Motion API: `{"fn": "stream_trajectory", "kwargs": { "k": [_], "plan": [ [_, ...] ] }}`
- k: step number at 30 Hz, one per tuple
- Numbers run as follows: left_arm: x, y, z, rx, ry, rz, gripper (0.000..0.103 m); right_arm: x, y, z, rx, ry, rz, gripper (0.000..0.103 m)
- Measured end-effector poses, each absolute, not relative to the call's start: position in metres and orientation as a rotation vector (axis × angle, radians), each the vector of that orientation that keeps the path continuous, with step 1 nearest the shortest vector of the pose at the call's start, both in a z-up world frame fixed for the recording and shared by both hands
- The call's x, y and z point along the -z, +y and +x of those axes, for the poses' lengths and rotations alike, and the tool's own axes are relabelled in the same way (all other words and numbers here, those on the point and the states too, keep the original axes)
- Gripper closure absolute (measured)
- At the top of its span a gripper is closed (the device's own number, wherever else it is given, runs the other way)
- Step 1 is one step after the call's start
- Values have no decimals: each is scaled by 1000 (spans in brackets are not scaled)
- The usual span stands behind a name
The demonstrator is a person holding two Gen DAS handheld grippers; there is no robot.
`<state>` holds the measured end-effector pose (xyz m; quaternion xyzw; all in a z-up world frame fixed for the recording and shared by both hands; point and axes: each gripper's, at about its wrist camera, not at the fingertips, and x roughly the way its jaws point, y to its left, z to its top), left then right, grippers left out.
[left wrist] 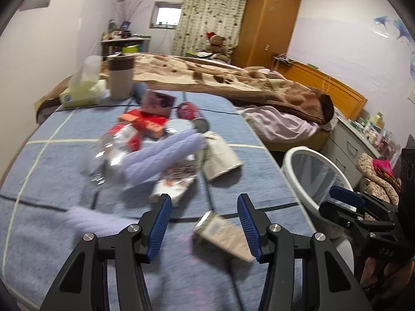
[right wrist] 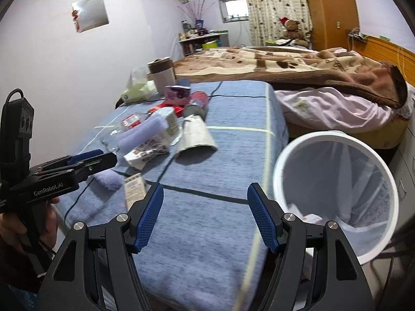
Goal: Collect trash
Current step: 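Grasp the lavender foam net sleeve with left gripper while right grasps the beige barcode box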
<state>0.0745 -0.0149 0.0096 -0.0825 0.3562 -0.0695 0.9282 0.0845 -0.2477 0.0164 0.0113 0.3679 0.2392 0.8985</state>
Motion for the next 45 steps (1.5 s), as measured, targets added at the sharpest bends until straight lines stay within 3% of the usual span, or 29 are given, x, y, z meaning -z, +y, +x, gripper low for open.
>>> {"fn": "stream_trajectory", "kwargs": {
  "k": [20,26,28,30,45],
  "plan": [
    [15,61,41,-5,767,-313,51,11,-177,82,-678,869,-102,36],
    [27,72,49,-18,807,-387,50,24,-165,87,-683,907,-130,49],
    [31,73,53,-11,826,-418,42,26,-164,89,-682,915,-128,61],
    [35,71,58,1,837,-443,40,27,-166,90,-669,916,-126,65],
    [51,69,103,-97,901,-549,39,27,-184,100,-608,908,-76,66]
  ]
}}
